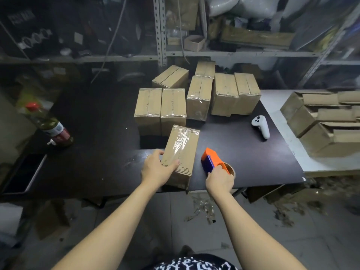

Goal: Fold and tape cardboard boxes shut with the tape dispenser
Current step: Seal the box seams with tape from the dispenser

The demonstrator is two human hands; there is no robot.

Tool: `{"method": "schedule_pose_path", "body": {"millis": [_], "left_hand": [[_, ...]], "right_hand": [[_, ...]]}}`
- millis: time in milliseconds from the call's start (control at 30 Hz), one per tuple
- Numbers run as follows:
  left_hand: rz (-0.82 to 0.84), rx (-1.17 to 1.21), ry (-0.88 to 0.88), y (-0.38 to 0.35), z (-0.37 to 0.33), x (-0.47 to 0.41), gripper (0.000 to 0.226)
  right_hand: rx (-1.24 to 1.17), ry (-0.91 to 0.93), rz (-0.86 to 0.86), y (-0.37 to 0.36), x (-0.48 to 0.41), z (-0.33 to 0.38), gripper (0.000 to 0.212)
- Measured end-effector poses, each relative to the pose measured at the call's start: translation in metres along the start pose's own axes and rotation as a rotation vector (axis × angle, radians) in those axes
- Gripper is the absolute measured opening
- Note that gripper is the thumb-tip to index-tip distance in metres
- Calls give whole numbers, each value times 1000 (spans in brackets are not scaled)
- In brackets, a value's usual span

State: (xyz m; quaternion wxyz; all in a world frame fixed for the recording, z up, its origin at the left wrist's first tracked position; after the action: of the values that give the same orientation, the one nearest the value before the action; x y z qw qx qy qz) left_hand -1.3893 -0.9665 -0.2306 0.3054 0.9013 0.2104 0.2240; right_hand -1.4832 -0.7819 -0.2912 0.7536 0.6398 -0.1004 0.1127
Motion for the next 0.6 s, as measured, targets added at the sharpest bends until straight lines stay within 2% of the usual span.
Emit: {"method": "schedule_pose_path", "body": {"millis": [100,200,267,333,400,467,600], "left_hand": [[-19,-27,-3,-2,-6,5,60],[-49,-93,-27,1,-13,7,63],[-114,-80,-115,8,-22,5,45],[-156,69,-202,19,-36,4,25],[-88,286,-253,33,-55,3,21],[62,480,-286,47,-72,7,23],[300,531,-280,72,-81,10,21]], "right_hand": [[-146,-24,-9,17,0,0,35],[-410,-9,-48,42,4,-5,37],[-585,59,-109,56,10,-10,33],[-705,170,-164,69,23,-11,34],[-788,301,-177,77,35,-8,37],[-895,457,-104,81,45,-5,32],[-969,700,90,82,57,0,19]]}}
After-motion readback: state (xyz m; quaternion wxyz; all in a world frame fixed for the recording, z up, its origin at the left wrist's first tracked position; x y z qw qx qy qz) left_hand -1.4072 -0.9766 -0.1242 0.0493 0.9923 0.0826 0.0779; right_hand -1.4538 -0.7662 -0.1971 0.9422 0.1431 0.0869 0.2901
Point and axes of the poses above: each hand's wrist, its own x-axis away from the middle knuckle, its own y-axis out of the back of the hand, z = x × y, the point moved 1 cm from there along -x, towards the middle knuckle, and after that the axes turned 7 degrees about z, right-handed, at the moved point
